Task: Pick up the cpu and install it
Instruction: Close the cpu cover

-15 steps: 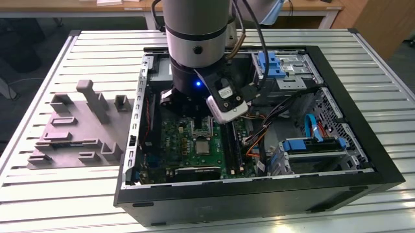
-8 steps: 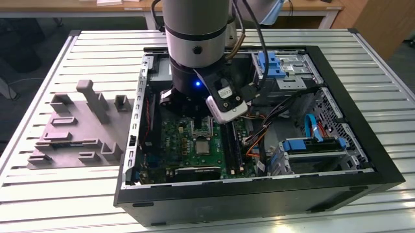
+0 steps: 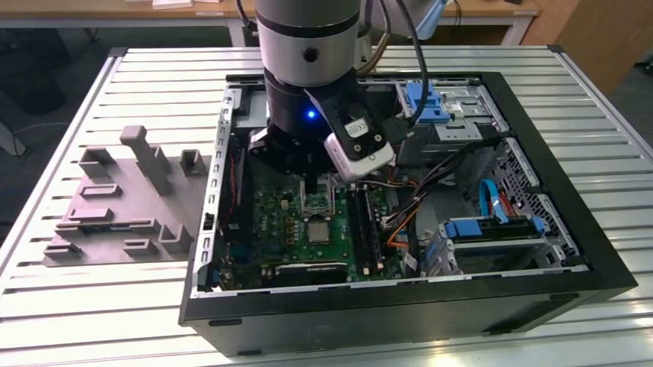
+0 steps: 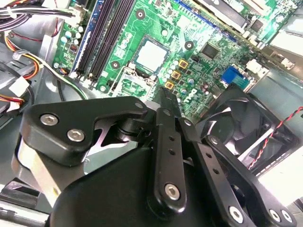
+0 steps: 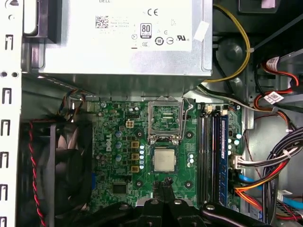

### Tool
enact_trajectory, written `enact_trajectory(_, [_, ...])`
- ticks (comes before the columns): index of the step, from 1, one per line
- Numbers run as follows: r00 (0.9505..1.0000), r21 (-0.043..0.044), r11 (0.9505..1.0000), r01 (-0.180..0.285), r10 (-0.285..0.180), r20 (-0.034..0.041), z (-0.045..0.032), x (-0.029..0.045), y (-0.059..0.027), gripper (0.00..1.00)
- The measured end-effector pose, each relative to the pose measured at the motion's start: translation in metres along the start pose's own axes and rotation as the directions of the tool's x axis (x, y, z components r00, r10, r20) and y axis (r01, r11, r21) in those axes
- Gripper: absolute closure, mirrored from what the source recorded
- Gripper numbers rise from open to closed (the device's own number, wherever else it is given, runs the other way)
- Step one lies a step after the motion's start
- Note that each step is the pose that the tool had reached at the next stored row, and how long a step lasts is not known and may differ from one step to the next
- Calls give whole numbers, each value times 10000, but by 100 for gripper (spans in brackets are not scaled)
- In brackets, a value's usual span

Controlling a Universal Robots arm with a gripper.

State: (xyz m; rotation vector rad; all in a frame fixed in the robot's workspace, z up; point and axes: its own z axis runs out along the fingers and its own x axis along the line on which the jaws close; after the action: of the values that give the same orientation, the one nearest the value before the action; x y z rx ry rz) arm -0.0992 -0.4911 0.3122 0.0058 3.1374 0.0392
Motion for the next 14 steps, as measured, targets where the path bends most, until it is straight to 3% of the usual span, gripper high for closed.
enact_trajectory(4, [10000, -7, 10000, -29, 29, 8, -38, 16, 36, 89])
enact_trajectory(7, [9999, -31, 9999, -113, 113, 33, -141, 60, 138, 89])
enact_trajectory(10, [9997, -69, 9997, -245, 246, 73, -298, 118, 306, 89])
enact_trajectory(14, [9987, -132, 9987, -483, 485, 146, -559, 194, 621, 89])
